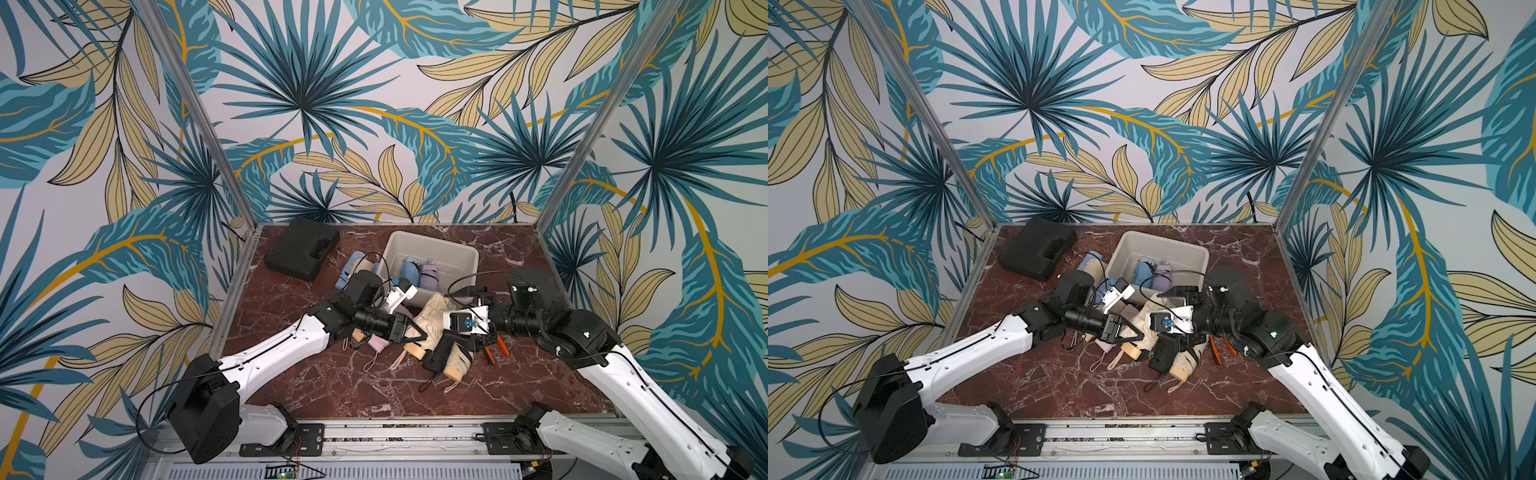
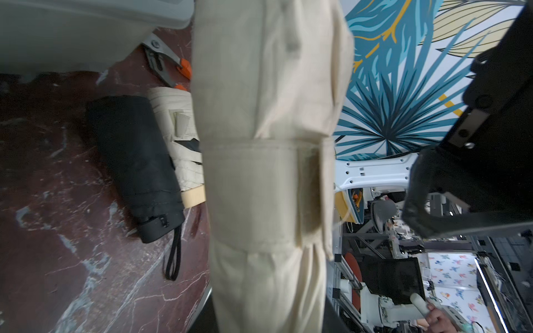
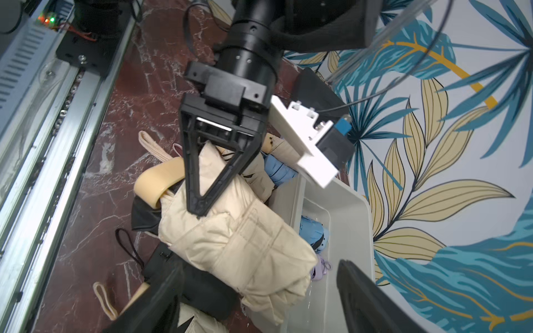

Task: Put the umbrella into the storage box
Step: Pick up the umbrella from the center of the board.

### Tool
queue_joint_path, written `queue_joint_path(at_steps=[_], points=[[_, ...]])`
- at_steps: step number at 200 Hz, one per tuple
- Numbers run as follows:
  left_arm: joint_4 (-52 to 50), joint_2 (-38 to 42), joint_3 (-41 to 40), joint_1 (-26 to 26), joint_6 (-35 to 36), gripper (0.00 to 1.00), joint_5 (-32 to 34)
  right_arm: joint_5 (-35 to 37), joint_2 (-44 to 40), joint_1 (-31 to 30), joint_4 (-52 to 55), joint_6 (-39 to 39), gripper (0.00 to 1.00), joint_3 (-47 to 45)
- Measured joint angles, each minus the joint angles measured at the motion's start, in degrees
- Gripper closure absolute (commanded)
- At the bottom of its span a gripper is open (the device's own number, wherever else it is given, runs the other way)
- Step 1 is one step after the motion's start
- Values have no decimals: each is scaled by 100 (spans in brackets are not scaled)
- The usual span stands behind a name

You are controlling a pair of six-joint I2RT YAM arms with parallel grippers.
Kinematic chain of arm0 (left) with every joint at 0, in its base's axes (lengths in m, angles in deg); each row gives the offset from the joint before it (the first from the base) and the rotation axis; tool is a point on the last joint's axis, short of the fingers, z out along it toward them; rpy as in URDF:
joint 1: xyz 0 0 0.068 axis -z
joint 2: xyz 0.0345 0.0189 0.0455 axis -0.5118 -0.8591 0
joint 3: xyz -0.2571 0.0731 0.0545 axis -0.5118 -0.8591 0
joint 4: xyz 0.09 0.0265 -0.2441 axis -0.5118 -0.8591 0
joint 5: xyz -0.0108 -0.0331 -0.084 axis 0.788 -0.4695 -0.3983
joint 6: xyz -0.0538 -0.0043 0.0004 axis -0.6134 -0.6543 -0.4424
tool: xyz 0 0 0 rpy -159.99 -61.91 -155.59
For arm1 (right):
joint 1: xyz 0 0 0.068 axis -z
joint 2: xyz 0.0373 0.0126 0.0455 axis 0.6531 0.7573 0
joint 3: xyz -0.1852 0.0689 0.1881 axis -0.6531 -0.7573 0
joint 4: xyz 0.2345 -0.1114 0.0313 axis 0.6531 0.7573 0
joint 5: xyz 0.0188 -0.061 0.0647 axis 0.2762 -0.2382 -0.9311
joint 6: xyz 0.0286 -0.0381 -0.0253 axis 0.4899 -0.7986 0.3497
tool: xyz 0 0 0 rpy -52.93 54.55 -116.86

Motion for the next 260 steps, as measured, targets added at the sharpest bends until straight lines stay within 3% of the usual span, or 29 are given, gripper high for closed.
queue_joint_path(at_steps=[37,78,138,169,204,230,260], points=[[929,0,-240,-11,-632,76,-483,400,63,-205,284,-1036,14,2],[1296,-22,-262,-15,-916,74,-798,850,31,-317,538,-1954,13,-85],[1491,-160,-262,-44,-1307,74,-1141,1130,-229,-527,-522,-2511,15,-848],[1976,-164,-328,-44,-1683,74,-1340,1239,-227,-686,-1174,-2616,23,-1097],[2903,-245,-608,-96,-2417,72,-1434,1408,-227,-748,-1596,-2728,40,-1287],[3456,-345,-730,-136,-2907,66,-1486,1513,-227,-756,-1692,-2800,53,-1340],[3821,-374,-730,-157,-3112,39,-1537,1602,-214,-756,-1829,-2796,60,-1353]])
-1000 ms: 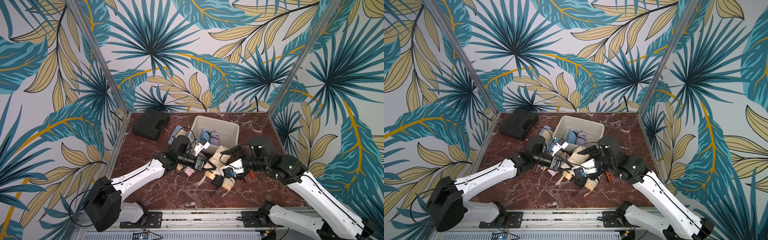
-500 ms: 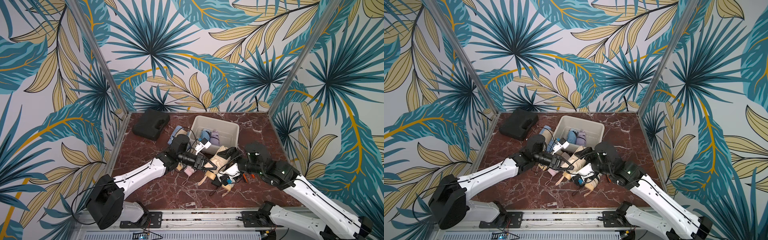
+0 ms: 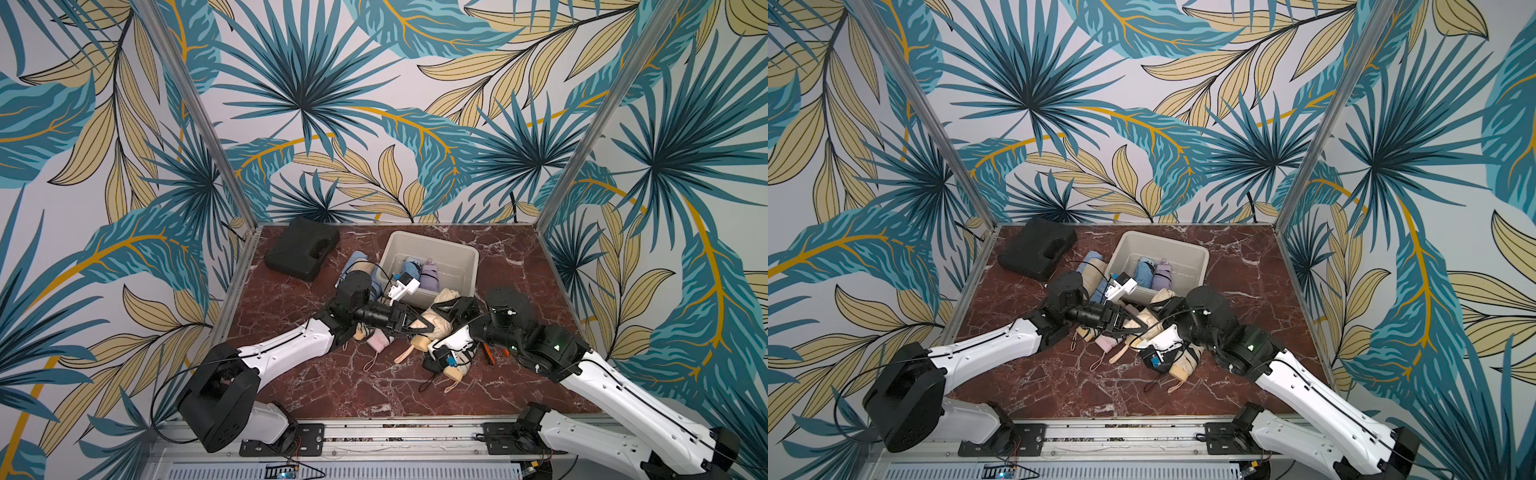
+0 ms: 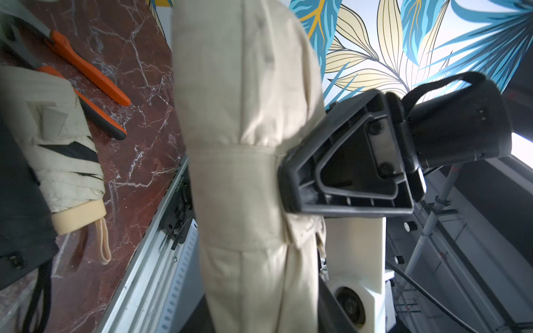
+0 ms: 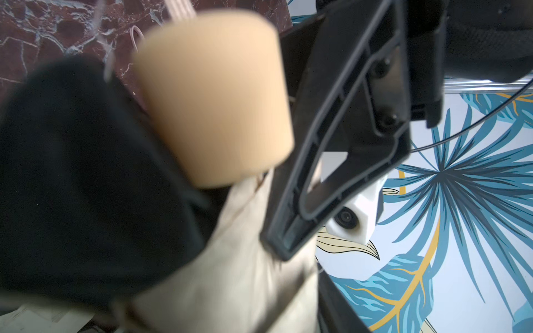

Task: Put the umbrella into the storage box
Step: Pick up the umbrella from the center of the board.

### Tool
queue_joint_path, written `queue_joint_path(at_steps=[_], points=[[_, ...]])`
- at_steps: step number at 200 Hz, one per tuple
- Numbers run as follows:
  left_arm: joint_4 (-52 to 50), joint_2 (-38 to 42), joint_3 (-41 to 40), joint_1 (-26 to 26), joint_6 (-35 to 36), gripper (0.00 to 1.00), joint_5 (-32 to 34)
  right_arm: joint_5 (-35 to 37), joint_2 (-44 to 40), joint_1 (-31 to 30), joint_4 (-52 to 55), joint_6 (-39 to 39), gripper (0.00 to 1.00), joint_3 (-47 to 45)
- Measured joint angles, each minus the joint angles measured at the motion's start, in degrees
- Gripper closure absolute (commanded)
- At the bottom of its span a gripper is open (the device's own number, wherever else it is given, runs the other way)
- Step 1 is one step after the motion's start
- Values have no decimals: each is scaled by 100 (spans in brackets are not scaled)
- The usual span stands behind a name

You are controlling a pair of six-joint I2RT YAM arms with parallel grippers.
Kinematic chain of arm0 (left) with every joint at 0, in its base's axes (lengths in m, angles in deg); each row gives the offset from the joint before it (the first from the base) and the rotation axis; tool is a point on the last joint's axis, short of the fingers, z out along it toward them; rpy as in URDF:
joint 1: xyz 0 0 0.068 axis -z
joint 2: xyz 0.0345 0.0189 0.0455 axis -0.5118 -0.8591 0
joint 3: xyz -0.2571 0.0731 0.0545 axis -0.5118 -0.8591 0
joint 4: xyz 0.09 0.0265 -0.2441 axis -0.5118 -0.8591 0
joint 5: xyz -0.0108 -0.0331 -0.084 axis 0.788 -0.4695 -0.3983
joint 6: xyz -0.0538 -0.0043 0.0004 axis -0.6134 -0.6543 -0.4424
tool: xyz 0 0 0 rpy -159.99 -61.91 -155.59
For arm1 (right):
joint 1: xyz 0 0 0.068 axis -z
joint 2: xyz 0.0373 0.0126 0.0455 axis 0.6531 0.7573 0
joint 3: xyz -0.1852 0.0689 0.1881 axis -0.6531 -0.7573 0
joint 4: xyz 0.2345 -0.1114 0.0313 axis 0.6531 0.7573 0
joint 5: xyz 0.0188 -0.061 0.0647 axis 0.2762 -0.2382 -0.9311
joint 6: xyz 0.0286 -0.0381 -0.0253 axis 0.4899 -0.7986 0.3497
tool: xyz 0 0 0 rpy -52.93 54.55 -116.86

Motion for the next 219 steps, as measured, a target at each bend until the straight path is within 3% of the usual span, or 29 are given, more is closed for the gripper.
queue_joint_path(at_steps=[18,36,90,117,143,167,193,219], points=[[66,26,0,2,149,20,-15,37,28,0,-31,31,63,-22],[-120,118,0,-17,365,13,37,57,66,-2,-42,72,64,-46],[-960,911,-125,-756,1152,10,555,11,59,-28,-144,348,66,-55],[-1377,1416,-437,-1294,1392,10,1228,-122,13,-28,-254,957,66,-125],[-1952,2000,-691,-1504,1650,10,2420,-205,-96,-33,-667,2374,71,-413],[-2367,2710,-946,-1521,1740,12,3847,-20,-35,-39,-997,4168,76,-463],[-2769,3412,-1270,-1526,1703,14,5313,601,170,-39,-1200,6220,78,-376],[-3171,3687,-1403,-1519,1729,15,6100,1416,732,-37,-695,7993,82,229]])
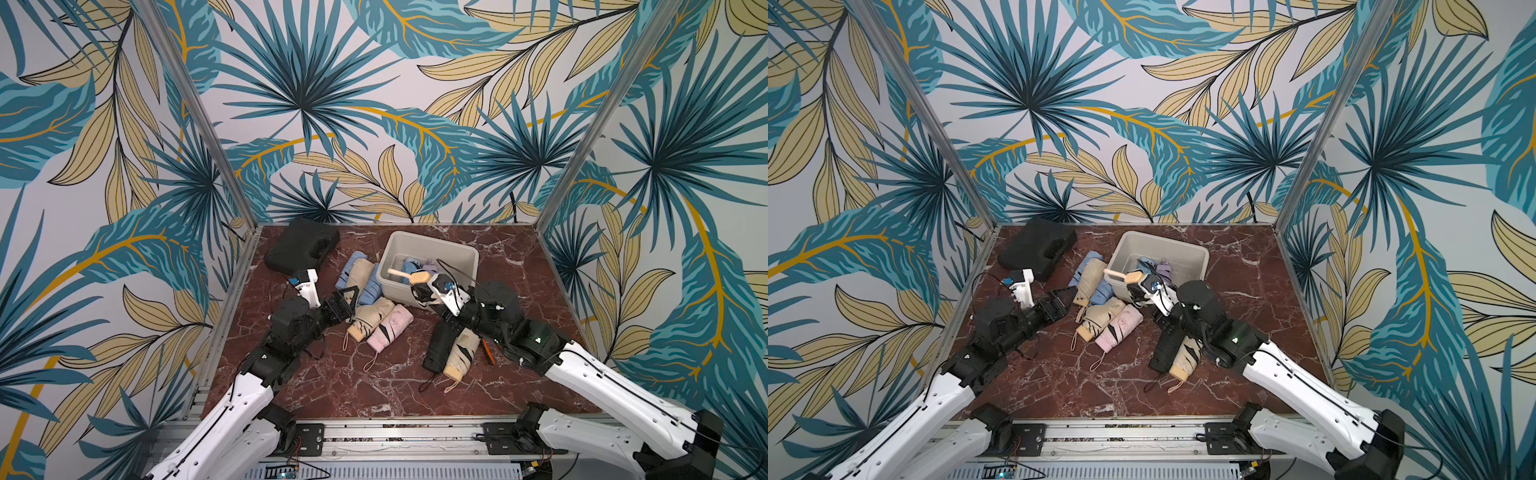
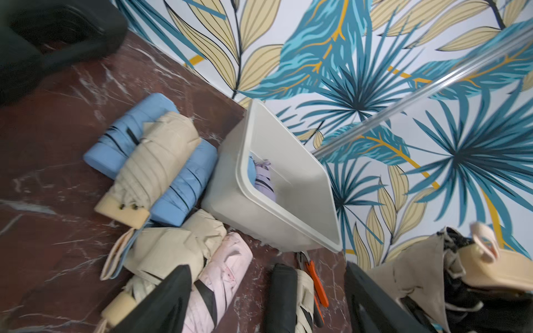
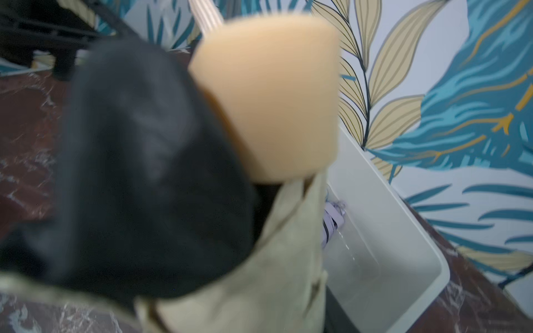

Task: Put the umbrella into the storage box
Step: Pick up the umbrella from the center of the board, then place the umbrella in the storage box.

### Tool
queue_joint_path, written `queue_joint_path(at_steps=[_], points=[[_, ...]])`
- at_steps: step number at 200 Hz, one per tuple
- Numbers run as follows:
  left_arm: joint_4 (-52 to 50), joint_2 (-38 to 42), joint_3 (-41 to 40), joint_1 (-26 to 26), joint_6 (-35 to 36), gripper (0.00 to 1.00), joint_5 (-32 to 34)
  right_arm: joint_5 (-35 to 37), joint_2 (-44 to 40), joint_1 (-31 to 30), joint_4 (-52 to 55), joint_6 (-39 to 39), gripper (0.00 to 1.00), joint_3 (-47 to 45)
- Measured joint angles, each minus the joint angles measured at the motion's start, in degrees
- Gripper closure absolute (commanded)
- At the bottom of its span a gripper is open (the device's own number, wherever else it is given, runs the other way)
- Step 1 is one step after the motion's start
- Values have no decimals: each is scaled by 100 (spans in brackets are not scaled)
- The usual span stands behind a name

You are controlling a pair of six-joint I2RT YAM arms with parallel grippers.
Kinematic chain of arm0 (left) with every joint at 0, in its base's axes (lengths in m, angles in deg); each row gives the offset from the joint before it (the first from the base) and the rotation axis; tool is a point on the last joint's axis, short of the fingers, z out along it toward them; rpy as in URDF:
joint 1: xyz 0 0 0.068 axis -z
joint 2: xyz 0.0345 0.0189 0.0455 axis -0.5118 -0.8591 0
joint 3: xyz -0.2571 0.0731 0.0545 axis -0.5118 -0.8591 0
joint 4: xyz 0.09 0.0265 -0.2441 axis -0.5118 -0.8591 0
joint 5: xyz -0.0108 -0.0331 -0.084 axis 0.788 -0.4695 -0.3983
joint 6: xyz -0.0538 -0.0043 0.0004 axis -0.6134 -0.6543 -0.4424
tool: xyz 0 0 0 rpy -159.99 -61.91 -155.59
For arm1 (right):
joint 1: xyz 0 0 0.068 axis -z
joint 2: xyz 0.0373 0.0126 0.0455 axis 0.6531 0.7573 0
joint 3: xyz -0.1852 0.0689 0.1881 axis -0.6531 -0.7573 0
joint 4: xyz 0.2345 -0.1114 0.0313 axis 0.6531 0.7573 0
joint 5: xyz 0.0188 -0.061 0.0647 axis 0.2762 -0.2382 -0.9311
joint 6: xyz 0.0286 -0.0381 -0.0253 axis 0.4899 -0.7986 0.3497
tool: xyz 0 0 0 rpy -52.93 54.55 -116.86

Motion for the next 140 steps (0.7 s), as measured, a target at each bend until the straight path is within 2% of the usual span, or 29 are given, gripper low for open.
queue_joint_path(at_steps=[28,60,102,140], points=[[-372,-173,70,146,232,15,363,625,874,42,815,1338,87,1104],[-704,-710,437,715,645,16,739,909,1781,302,1530,2358,95,2122],[-780,-1231,734,1401,1113,16,1226,861,2844,1047,2159,3397,95,2796],[-820,-1674,942,1829,1464,16,1556,938,3615,1432,2417,3954,95,3204]])
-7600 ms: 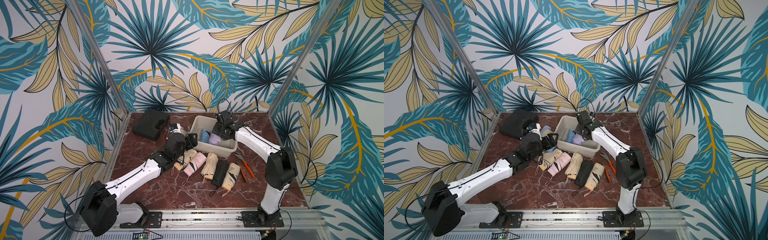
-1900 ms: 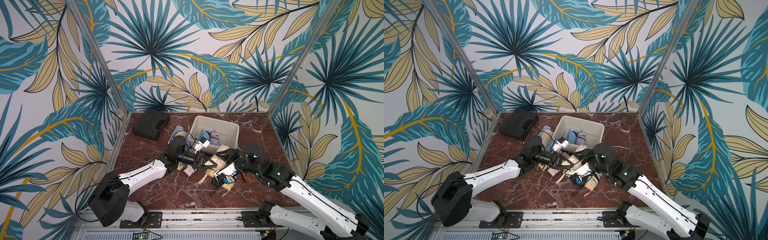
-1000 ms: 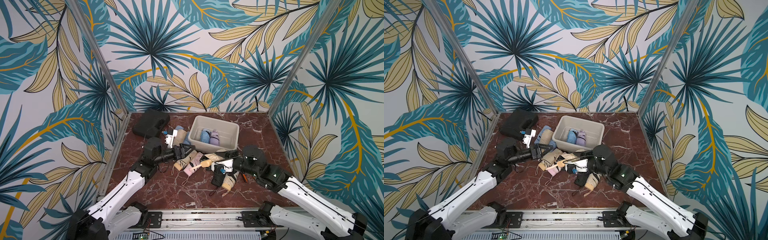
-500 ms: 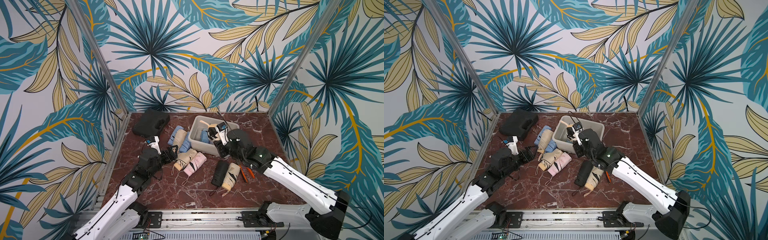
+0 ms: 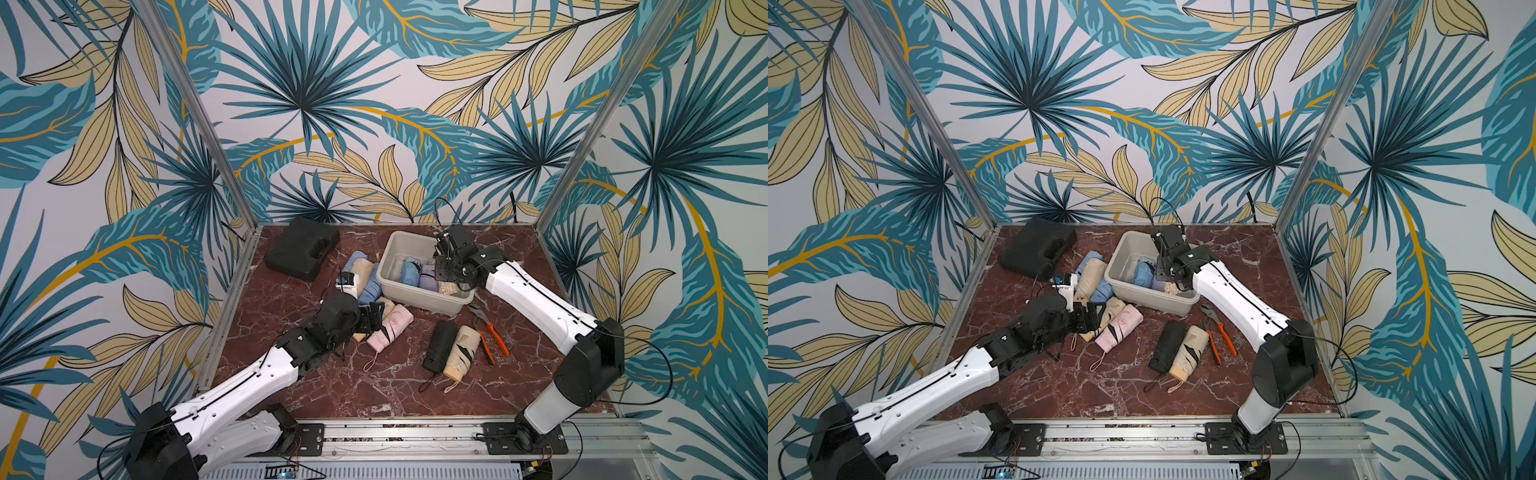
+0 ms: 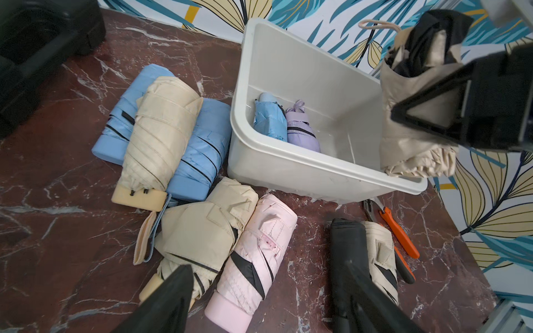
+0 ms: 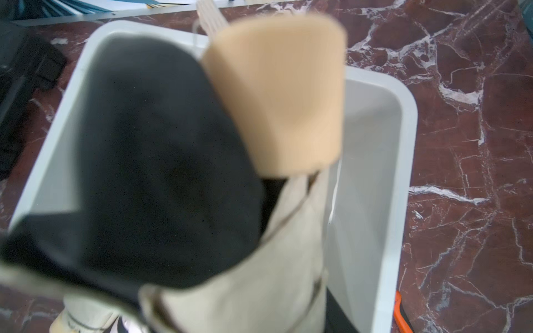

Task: Put the umbrella into the storage box
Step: Place the umbrella in the storage box.

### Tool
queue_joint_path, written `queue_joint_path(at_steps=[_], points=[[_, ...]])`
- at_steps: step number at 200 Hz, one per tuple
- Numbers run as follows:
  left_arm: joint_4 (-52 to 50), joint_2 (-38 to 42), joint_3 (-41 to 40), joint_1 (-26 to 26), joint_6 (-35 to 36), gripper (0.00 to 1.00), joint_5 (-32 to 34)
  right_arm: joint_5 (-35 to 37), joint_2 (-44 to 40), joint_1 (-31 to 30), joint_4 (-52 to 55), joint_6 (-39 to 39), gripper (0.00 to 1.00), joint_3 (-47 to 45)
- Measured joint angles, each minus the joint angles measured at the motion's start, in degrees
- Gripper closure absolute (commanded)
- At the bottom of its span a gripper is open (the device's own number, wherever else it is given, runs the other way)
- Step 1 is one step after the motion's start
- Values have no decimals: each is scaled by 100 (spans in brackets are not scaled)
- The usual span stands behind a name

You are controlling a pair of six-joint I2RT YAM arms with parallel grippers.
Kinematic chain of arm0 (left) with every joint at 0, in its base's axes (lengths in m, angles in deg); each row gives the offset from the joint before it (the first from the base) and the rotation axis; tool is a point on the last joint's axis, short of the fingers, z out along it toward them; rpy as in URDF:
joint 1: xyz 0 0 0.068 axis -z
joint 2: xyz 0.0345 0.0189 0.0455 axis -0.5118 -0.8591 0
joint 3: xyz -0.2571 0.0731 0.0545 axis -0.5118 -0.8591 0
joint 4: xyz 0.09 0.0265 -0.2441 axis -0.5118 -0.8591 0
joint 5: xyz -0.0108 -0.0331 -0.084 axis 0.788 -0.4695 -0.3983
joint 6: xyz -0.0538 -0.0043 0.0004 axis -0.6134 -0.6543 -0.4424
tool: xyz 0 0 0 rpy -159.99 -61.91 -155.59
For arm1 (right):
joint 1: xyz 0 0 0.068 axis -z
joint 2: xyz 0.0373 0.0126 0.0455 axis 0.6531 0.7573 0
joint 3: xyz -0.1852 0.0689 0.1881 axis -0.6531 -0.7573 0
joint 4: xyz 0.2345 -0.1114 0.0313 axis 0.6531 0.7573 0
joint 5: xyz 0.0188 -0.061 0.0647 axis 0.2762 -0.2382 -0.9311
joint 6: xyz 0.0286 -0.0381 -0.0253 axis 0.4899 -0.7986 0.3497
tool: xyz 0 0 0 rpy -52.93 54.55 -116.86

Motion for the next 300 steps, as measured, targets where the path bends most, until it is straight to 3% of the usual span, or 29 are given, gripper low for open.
queue_joint_path(at_steps=[66,116,180,211,259,300], points=[[2,-433,37,249,243,16,304,92,1010,337,461,710,95,1016],[9,-660,133,428,533,15,422,103,1517,345,883,1375,89,1051],[2,-979,133,487,1010,15,533,212,2186,374,935,1707,50,1071],[-103,-1128,210,492,1204,15,610,273,2284,391,966,1720,38,1174],[-361,-1504,435,529,1460,15,713,387,2065,457,960,1602,30,1303],[-540,-1899,621,579,1659,14,752,404,1091,527,866,1285,29,1145]])
